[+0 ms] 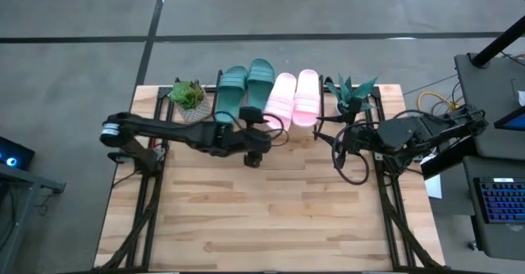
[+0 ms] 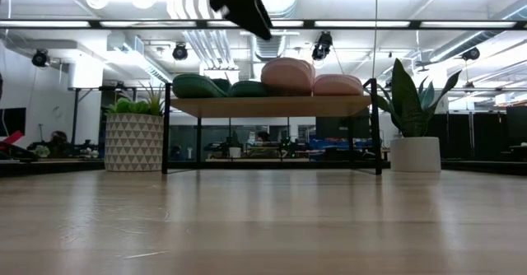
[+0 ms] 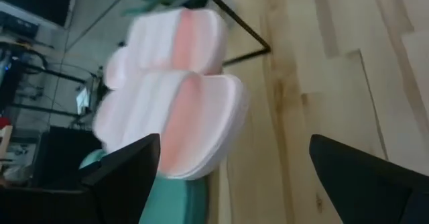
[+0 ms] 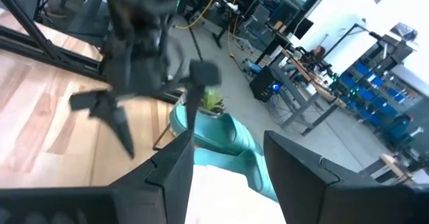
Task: Pick and place slides into the shelf
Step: Put the pink slide on the shelf
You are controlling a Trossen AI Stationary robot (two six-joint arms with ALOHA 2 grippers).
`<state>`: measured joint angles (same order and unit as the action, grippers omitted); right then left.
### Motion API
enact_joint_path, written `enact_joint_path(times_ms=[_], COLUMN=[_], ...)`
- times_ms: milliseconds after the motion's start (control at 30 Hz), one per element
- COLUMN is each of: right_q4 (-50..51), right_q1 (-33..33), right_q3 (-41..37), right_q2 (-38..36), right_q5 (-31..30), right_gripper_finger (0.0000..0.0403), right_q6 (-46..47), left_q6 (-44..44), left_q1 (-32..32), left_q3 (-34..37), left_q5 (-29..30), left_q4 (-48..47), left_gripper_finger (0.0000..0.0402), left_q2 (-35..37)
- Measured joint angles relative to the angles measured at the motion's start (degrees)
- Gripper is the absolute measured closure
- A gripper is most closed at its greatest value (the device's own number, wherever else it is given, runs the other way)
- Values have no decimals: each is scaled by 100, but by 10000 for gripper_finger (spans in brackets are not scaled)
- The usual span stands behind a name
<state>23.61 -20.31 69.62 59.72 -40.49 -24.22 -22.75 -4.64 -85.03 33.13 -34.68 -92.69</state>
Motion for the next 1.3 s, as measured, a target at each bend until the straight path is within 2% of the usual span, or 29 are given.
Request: enact_joint_path(times_ms=[167, 333, 533, 667, 867, 1000, 1167, 1300], right_q4=[-21, -602, -1791, -1732, -683, 236, 1359, 1545], right_q1=[259, 700, 823, 823, 897, 1093, 1415, 1626], right_q3=[-174, -598, -822, -438, 483, 1149, 1710, 1847], right_q2=[100, 597, 1327, 1774, 2686, 3292, 3854, 3986], right_q5=[20, 62, 62, 44, -62, -365, -591, -605], right_gripper_finger=[232, 232, 232, 232, 232, 232, 237, 249], right_q6=[326, 59, -920, -860, -287, 168, 533, 530], left_q6=[439, 905, 1224, 1207, 1015, 849, 855, 859], left_q1=[8, 59, 43, 19, 5, 4, 4, 4], left_q3=[38, 335, 968, 1650, 2679, 3174, 3440, 3547], left_q5=[97, 179, -240, -397, -393, -382, -276, -270], left_q4=[-493, -711, -490, -9, 759, 1426, 1543, 1578], left_gripper_finger=[36, 36, 36, 36, 36, 36, 36, 36], left_q2=[666, 1458, 2508, 3209, 4241, 4771, 5164, 5348])
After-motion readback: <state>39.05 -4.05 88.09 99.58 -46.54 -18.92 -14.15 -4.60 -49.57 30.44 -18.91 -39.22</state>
